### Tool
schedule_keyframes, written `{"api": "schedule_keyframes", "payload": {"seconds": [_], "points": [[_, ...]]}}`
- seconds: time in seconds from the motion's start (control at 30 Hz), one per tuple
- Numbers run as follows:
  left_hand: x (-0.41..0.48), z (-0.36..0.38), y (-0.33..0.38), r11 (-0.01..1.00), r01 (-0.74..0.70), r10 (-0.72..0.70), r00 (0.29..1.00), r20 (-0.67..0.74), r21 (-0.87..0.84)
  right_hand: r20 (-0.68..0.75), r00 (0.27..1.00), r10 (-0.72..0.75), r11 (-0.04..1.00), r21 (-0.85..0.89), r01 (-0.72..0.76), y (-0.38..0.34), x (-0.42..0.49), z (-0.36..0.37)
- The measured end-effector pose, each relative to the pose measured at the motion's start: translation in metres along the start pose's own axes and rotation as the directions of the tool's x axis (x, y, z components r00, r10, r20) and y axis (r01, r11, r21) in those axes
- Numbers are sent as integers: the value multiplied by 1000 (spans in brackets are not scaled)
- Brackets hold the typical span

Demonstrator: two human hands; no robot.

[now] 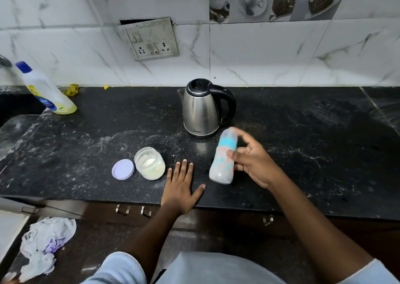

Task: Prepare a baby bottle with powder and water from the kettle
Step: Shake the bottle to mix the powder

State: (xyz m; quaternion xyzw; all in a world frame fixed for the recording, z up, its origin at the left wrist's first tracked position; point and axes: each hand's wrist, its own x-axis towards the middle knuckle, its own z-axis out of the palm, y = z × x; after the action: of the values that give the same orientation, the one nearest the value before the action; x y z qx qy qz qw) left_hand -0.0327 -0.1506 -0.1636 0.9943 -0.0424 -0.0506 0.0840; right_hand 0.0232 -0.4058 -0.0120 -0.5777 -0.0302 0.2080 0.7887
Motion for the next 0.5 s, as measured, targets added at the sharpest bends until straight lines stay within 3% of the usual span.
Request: {"api": "schedule_keyframes", "payload": {"seconds": [0.07, 0.13, 0.17, 0.27, 0.3, 0.43, 0.5], "points": [[-1, 1, -3, 1000, 0, 0, 1000, -2, 6, 38, 999, 0, 999, -44, 2, 4, -1, 1], [0, 0, -4, 1000, 3, -3, 1000, 2, 7, -129, 991, -44, 996, 73, 54, 4, 0, 0], [1, 0, -3, 1000, 4, -4, 1000, 5, 5, -147, 988, -45, 996, 72, 57, 4, 0, -1], [1, 0, -1, 1000, -3, 3, 1000, 1, 2, 83, 996, 27, 992, -127, -17, 4, -5, 0], [-1, 1, -3, 1000, -4, 4, 1000, -6, -1, 81, 997, 19, 989, -148, -6, 7, -6, 1], [1, 1, -3, 1000, -6, 6, 1000, -10, -9, -255, 949, -185, 982, -89, 168, 16, 5, 0], [1, 2, -2, 1000, -4, 4, 1000, 0, -8, -220, 932, -288, 937, -267, 226, 25, 8, 1]]}}
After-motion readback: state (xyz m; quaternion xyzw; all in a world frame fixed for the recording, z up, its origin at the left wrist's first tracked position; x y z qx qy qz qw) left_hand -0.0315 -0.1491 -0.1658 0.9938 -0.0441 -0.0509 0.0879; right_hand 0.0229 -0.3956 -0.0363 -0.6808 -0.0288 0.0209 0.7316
